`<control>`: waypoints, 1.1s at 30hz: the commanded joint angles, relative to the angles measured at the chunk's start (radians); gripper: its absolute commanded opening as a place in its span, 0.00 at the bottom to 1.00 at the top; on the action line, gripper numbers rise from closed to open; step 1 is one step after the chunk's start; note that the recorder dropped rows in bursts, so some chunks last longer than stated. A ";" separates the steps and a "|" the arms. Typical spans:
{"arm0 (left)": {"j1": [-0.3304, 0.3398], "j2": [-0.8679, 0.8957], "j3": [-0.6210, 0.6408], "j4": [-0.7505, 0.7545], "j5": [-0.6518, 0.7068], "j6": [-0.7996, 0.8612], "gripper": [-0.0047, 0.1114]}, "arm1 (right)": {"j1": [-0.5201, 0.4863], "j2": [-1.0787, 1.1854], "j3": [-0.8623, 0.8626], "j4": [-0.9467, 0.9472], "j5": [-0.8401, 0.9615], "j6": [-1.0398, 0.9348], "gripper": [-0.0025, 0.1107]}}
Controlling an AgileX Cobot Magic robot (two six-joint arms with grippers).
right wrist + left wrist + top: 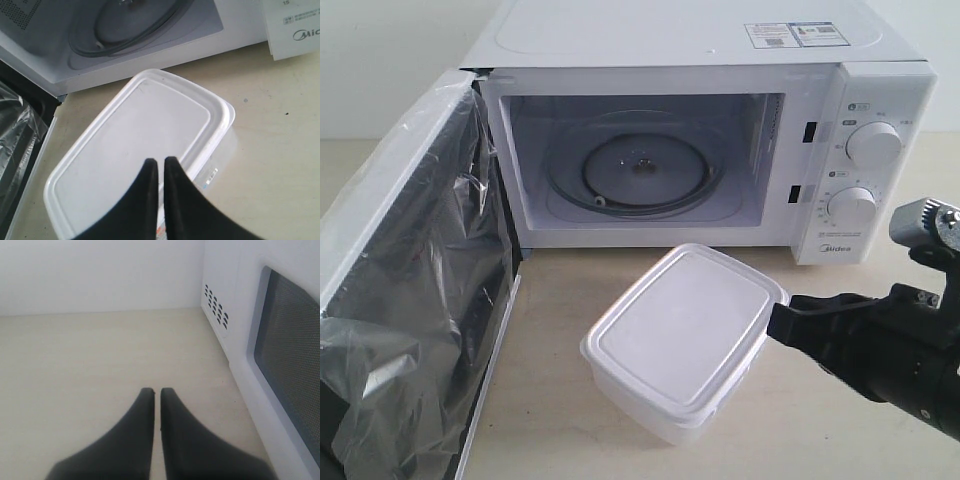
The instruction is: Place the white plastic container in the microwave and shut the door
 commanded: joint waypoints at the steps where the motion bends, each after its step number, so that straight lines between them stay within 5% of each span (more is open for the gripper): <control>1: 0.001 -0.003 0.003 -0.005 0.000 -0.006 0.08 | -0.003 -0.008 0.005 -0.003 -0.013 0.019 0.02; 12: 0.001 -0.003 0.003 -0.005 0.000 -0.006 0.08 | -0.003 -0.009 0.005 -0.003 -0.111 0.166 0.02; 17: 0.001 -0.003 0.003 -0.005 0.000 -0.006 0.08 | -0.003 -0.017 -0.061 -0.296 -0.112 0.072 0.02; 20: 0.001 -0.003 0.003 -0.005 0.000 -0.006 0.08 | -0.003 -0.069 -0.117 -0.294 -0.002 0.022 0.02; 25: 0.001 -0.003 0.003 -0.005 0.000 -0.006 0.08 | -0.052 -0.269 -0.136 0.279 0.118 -0.509 0.02; 33: 0.001 -0.003 0.003 -0.005 0.000 -0.006 0.08 | -0.182 -0.148 -0.103 0.362 0.400 -0.464 0.02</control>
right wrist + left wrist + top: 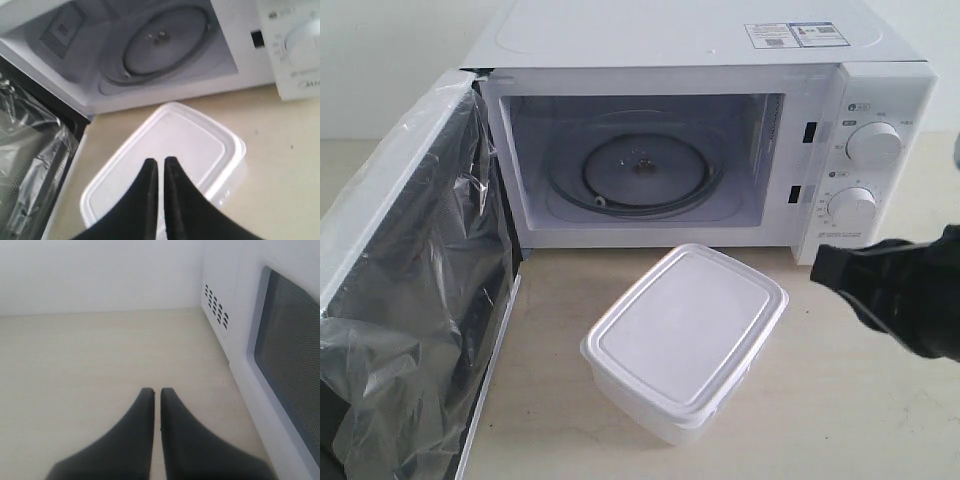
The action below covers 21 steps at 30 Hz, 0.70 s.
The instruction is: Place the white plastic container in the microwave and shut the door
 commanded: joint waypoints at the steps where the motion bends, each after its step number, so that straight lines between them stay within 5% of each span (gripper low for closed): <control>1: 0.001 -0.003 0.003 -0.005 0.000 -0.006 0.08 | -0.020 0.097 0.003 0.008 0.091 0.011 0.02; 10: 0.001 -0.003 0.003 -0.005 -0.003 -0.006 0.08 | -0.001 0.262 0.016 -0.022 0.033 0.043 0.02; 21: 0.001 -0.003 0.003 -0.005 -0.003 -0.006 0.08 | 0.446 0.331 0.124 -0.176 -0.351 0.602 0.02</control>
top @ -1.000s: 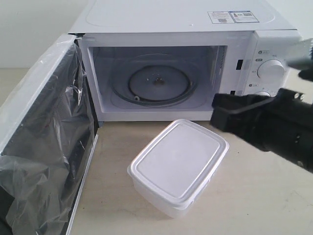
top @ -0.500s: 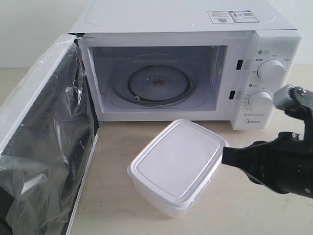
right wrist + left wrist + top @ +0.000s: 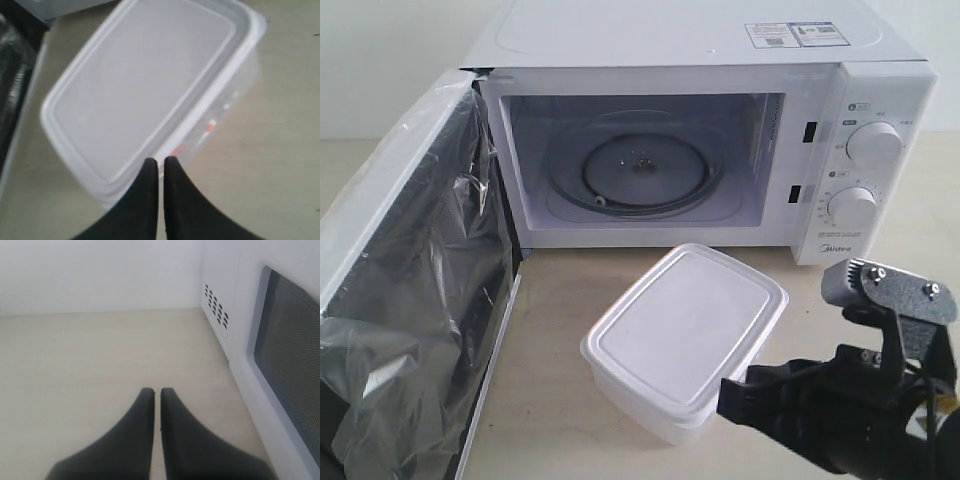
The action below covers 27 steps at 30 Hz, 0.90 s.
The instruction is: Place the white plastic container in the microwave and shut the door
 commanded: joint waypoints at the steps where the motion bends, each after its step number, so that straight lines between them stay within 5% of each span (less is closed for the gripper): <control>1: 0.001 -0.003 0.003 -0.005 -0.003 -0.006 0.08 | 0.105 0.040 0.041 -0.051 -0.094 0.263 0.02; 11: 0.001 -0.003 0.003 -0.005 -0.003 -0.006 0.08 | 0.045 0.090 0.090 -0.229 -0.133 0.443 0.02; 21: 0.001 -0.003 0.003 -0.005 -0.003 -0.006 0.08 | -0.464 0.090 0.089 -1.249 -0.146 1.085 0.02; 27: 0.001 -0.003 0.003 -0.005 -0.003 -0.006 0.08 | -0.617 0.090 0.089 -1.478 -0.147 1.172 0.02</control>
